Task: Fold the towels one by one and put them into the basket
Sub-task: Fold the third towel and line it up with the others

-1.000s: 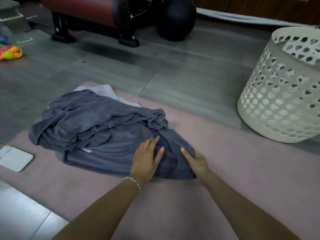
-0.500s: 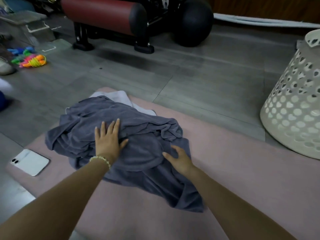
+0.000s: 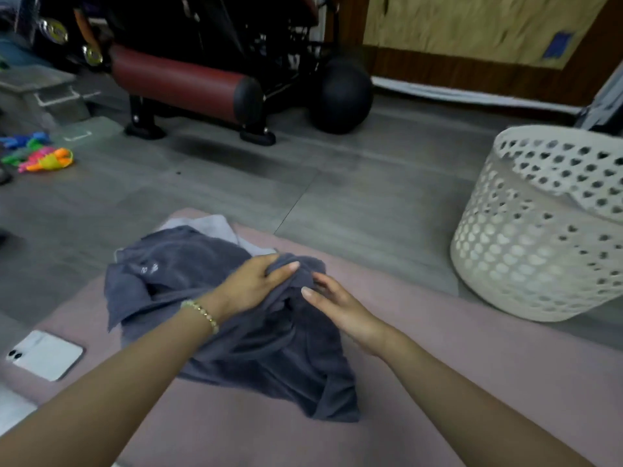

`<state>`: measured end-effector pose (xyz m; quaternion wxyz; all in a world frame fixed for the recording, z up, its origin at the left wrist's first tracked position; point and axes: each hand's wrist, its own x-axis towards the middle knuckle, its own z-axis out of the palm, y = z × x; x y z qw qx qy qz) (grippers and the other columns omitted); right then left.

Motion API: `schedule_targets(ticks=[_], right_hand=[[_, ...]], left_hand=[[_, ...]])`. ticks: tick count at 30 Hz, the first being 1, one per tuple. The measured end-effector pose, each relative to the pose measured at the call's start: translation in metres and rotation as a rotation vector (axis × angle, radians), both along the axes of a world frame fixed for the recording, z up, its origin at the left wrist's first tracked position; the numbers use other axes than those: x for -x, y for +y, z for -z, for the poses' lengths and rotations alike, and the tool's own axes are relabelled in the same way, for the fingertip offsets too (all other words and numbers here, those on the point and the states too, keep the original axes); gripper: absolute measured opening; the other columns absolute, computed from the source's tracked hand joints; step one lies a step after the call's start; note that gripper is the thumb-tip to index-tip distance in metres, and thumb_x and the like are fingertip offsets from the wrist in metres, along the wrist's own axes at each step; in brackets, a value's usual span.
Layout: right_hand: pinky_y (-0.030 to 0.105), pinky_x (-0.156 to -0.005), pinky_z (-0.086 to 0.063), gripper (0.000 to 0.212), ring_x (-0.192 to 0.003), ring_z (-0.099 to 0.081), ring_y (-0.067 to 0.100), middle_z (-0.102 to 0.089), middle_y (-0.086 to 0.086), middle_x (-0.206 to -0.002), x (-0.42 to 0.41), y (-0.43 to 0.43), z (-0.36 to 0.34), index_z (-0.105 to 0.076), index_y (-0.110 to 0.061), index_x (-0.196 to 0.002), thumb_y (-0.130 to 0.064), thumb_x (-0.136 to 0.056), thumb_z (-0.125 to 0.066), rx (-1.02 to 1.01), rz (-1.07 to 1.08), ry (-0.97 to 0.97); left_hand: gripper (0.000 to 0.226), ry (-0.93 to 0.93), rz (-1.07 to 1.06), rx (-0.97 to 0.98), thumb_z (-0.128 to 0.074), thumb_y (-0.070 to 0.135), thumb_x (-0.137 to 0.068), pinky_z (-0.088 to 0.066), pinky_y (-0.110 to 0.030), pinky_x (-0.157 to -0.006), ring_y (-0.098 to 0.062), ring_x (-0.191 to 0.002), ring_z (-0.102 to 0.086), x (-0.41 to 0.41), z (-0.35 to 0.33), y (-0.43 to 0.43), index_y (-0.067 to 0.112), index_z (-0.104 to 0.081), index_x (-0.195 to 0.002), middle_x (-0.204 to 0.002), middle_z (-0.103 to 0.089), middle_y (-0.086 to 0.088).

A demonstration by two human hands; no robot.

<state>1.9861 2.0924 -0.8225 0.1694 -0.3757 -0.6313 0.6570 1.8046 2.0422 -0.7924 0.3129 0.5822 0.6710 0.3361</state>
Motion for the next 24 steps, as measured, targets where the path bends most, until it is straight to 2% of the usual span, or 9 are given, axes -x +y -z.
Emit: schedule_targets(ticks=[3,7,9,11,13,18,20,22,24], right_hand=[[0.012,-0.087,-0.047,0.045,-0.111,-0.057,-0.003,-0.059,-0.009,-0.126,-0.039,-0.008,-0.071,-0.043,-0.029,-0.133,-0.035,-0.090,-0.058,-0.038,-0.037,0.049],[0.018,-0.093,-0.044,0.057,-0.084,-0.058,-0.007,-0.058,-0.008,-0.091,-0.105,-0.021,-0.164,-0.039,-0.037,-0.134,-0.043,-0.083,-0.062,-0.215,0.088,0.002],[0.016,-0.095,-0.042,0.062,-0.098,-0.054,-0.006,-0.055,-0.008,-0.105,-0.140,-0.030,-0.206,-0.041,-0.037,-0.134,-0.052,-0.079,-0.066,-0.311,0.132,-0.039],[0.026,-0.104,-0.040,0.070,-0.120,-0.048,0.003,-0.051,-0.009,-0.128,-0.173,-0.045,-0.244,-0.050,-0.039,-0.125,-0.069,-0.065,-0.068,-0.418,0.146,-0.107],[0.033,-0.104,-0.043,0.067,-0.120,-0.052,0.008,-0.057,-0.006,-0.127,-0.201,-0.062,-0.275,-0.056,-0.029,-0.119,-0.065,-0.065,-0.070,-0.428,0.141,-0.114],[0.030,-0.089,-0.053,0.054,-0.101,-0.064,0.014,-0.067,0.005,-0.108,-0.254,-0.107,-0.320,-0.060,-0.009,-0.109,-0.047,-0.071,-0.068,-0.523,0.237,-0.040],[0.029,-0.078,-0.051,0.038,-0.086,-0.064,0.013,-0.067,0.008,-0.093,-0.271,-0.116,-0.328,-0.062,-0.006,-0.092,-0.040,-0.076,-0.070,-0.682,0.346,-0.015],[0.020,-0.069,-0.045,0.021,-0.075,-0.056,0.008,-0.060,-0.002,-0.080,-0.287,-0.127,-0.336,-0.059,-0.013,-0.082,-0.029,-0.080,-0.073,-0.838,0.489,0.043],[0.016,-0.063,-0.041,0.020,-0.067,-0.053,0.007,-0.058,-0.006,-0.074,-0.299,-0.146,-0.343,-0.058,-0.016,-0.076,-0.028,-0.079,-0.074,-0.939,0.543,0.085]], left_hand=[[0.044,-0.103,0.097,-0.103,-0.047,0.041,-0.094,-0.048,-0.031,-0.081,-0.016,-0.080,-0.062,-0.050,-0.071,0.006,0.000,-0.062,-0.091,-0.088,-0.067,-0.014],[0.054,-0.258,0.190,-0.164,-0.051,0.045,-0.090,-0.045,-0.025,-0.069,-0.013,-0.072,-0.055,-0.113,-0.168,0.002,-0.009,-0.054,-0.086,-0.075,-0.056,-0.010],[0.049,-0.313,0.243,-0.166,-0.051,0.039,-0.093,-0.045,-0.025,-0.069,-0.014,-0.073,-0.057,-0.141,-0.210,-0.004,-0.010,-0.055,-0.088,-0.078,-0.059,-0.009],[0.044,-0.362,0.293,-0.147,-0.049,0.037,-0.095,-0.049,-0.023,-0.069,-0.014,-0.074,-0.062,-0.168,-0.247,-0.013,-0.006,-0.061,-0.093,-0.082,-0.066,-0.009],[0.040,-0.418,0.309,-0.147,-0.049,0.037,-0.095,-0.051,-0.021,-0.066,-0.012,-0.071,-0.064,-0.194,-0.277,-0.022,0.001,-0.065,-0.090,-0.079,-0.069,-0.006],[0.038,-0.532,0.265,-0.203,-0.052,0.044,-0.092,-0.050,-0.020,-0.059,-0.011,-0.063,-0.065,-0.243,-0.330,-0.042,0.016,-0.067,-0.070,-0.066,-0.070,0.000],[0.038,-0.596,0.222,-0.202,-0.052,0.046,-0.092,-0.051,-0.023,-0.062,-0.013,-0.065,-0.066,-0.257,-0.341,-0.047,0.015,-0.067,-0.074,-0.067,-0.071,-0.002],[0.037,-0.685,0.179,-0.197,-0.052,0.046,-0.092,-0.053,-0.025,-0.066,-0.015,-0.070,-0.068,-0.272,-0.350,-0.049,0.014,-0.068,-0.083,-0.073,-0.072,-0.004],[0.041,-0.739,0.143,-0.180,-0.053,0.048,-0.091,-0.055,-0.030,-0.076,-0.019,-0.081,-0.069,-0.287,-0.356,-0.053,0.011,-0.069,-0.095,-0.086,-0.073,-0.009]])
